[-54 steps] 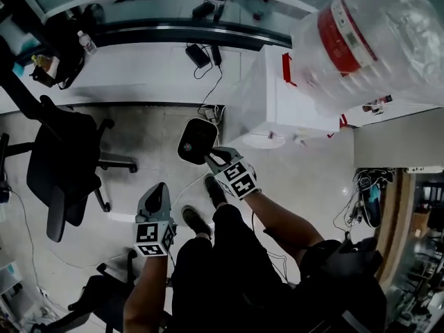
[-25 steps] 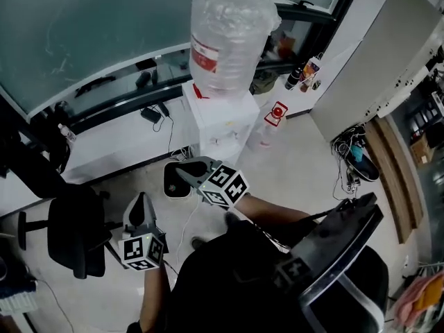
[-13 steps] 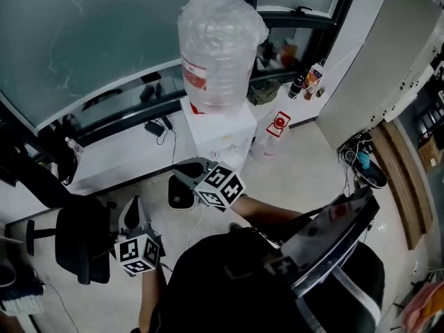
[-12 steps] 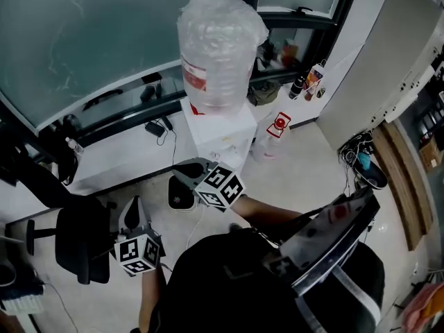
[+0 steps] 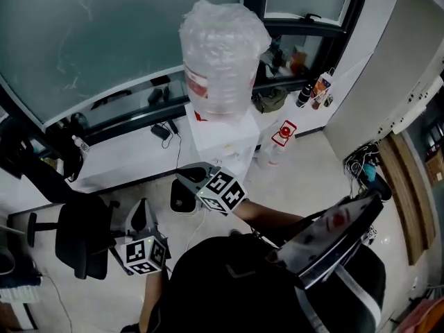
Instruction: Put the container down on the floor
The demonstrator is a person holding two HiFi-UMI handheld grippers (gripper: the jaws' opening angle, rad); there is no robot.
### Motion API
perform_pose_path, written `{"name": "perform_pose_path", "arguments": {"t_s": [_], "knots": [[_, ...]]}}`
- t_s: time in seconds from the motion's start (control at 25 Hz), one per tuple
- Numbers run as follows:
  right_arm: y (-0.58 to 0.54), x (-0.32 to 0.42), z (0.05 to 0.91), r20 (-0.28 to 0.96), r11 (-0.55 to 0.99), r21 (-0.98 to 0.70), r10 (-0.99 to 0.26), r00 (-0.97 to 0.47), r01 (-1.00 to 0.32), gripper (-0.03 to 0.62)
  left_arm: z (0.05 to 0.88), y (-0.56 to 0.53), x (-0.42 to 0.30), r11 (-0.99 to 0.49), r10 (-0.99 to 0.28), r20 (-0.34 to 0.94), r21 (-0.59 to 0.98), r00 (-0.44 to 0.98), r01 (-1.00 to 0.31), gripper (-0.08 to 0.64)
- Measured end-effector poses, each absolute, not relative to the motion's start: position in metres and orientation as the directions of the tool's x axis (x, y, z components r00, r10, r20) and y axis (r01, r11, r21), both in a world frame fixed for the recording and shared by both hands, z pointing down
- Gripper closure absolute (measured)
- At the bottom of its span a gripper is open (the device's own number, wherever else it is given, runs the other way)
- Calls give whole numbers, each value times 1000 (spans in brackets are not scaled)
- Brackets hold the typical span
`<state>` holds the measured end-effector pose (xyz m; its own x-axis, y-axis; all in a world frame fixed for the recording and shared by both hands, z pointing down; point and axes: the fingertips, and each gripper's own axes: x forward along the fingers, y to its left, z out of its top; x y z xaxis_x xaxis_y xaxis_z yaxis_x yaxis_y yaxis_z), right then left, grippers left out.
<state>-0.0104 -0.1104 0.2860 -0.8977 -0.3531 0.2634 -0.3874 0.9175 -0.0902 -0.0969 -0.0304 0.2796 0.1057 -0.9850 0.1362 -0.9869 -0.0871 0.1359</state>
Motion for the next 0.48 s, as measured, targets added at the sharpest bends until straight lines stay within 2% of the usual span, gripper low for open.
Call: {"name": "perform_pose_path", "arguments": {"t_s": [0.48], "knots": [[-112, -1, 288, 257, 925, -100, -333, -907, -367, 584, 286, -23, -96, -3, -987, 158, 116, 22, -993, 554]]}}
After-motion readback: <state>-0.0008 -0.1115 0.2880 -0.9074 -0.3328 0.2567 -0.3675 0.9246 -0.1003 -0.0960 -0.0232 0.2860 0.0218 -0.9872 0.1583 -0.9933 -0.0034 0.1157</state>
